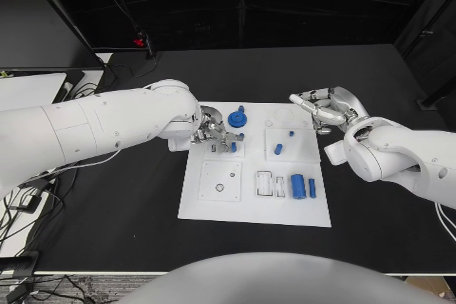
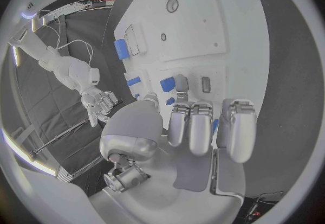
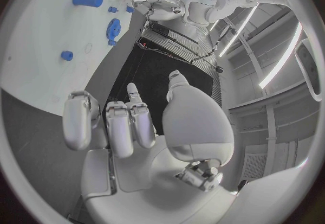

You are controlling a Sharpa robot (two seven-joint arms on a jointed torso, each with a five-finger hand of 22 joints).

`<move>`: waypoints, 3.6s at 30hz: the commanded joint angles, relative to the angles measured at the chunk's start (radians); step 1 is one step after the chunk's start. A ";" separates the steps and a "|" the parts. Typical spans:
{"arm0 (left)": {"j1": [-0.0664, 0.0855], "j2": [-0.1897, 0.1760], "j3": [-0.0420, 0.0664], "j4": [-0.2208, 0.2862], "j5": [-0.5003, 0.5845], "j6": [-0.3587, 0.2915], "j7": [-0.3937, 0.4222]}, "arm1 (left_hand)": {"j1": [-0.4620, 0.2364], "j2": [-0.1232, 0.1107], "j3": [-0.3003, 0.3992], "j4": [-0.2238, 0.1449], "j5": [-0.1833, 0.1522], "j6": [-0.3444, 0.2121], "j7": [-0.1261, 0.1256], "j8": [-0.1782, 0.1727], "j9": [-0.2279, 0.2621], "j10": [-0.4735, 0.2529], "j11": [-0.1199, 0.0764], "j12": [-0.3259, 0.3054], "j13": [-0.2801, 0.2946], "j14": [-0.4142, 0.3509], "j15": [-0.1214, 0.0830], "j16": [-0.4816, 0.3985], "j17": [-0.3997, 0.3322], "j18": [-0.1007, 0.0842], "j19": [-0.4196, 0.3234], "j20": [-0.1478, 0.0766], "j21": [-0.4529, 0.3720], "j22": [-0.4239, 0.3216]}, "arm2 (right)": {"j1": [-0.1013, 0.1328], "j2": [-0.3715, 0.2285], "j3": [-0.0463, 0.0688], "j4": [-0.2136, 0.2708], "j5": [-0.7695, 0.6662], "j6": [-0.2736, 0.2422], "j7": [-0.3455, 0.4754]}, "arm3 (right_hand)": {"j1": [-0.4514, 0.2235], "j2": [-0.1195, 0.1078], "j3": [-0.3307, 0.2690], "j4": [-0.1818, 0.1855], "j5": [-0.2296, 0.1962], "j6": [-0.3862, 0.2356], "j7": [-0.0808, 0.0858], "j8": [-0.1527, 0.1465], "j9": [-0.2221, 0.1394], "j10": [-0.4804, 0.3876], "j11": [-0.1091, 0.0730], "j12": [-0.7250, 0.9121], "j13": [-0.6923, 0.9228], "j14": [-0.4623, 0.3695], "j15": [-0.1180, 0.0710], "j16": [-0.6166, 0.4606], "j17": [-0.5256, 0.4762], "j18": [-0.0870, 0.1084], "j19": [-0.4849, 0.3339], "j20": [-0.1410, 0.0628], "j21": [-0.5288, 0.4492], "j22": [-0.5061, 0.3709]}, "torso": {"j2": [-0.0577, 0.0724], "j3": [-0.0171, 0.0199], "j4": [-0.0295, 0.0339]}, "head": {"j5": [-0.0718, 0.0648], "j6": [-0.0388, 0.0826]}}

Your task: Assemble the parts on the task board

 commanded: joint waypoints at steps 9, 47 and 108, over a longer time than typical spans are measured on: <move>-0.004 0.021 0.001 -0.016 0.003 -0.001 -0.014 | 0.065 -0.009 -0.017 -0.001 0.018 0.012 -0.003 -0.030 0.027 0.104 -0.010 0.003 0.263 0.103 -0.008 0.001 0.263 -0.014 0.108 -0.008 0.003 0.263 | 0.001 0.003 0.000 -0.001 -0.005 0.001 -0.002 | 0.002 0.009 0.006 -0.002 -0.006 -0.001 -0.004 -0.004 -0.002 0.070 -0.008 -0.005 0.236 0.104 -0.006 0.002 0.263 0.017 -0.008 -0.001 -0.007 0.189 | 0.000 -0.0005 0.0006 | -0.005 -0.003; -0.012 0.049 0.001 -0.034 0.003 0.036 0.003 | 0.117 -0.011 -0.038 0.000 0.038 0.020 -0.005 -0.058 0.066 0.104 -0.012 0.003 0.263 0.103 -0.010 0.001 0.263 -0.014 0.108 -0.009 0.003 0.263 | -0.003 0.013 0.000 -0.020 -0.005 0.012 -0.013 | 0.004 0.011 0.005 -0.003 -0.004 -0.003 -0.003 -0.005 -0.002 0.070 -0.008 -0.005 0.235 0.104 -0.007 0.002 0.263 0.018 -0.009 -0.002 -0.009 0.189 | -0.001 -0.0004 0.0010 | -0.013 -0.004; 0.002 -0.023 0.001 0.009 0.004 -0.002 0.112 | 0.427 -0.069 0.381 -0.002 0.308 0.088 -0.009 -0.217 0.221 0.104 -0.013 0.003 0.263 0.103 -0.021 0.001 0.263 -0.014 0.108 -0.018 0.003 0.263 | -0.013 0.007 -0.003 -0.028 -0.005 0.016 -0.039 | 0.003 0.012 0.002 -0.002 -0.004 -0.002 -0.003 -0.005 -0.002 0.066 -0.007 -0.008 0.232 0.104 -0.007 0.002 0.263 0.019 -0.012 -0.003 -0.013 0.187 | -0.001 0.0002 0.0012 | -0.021 -0.004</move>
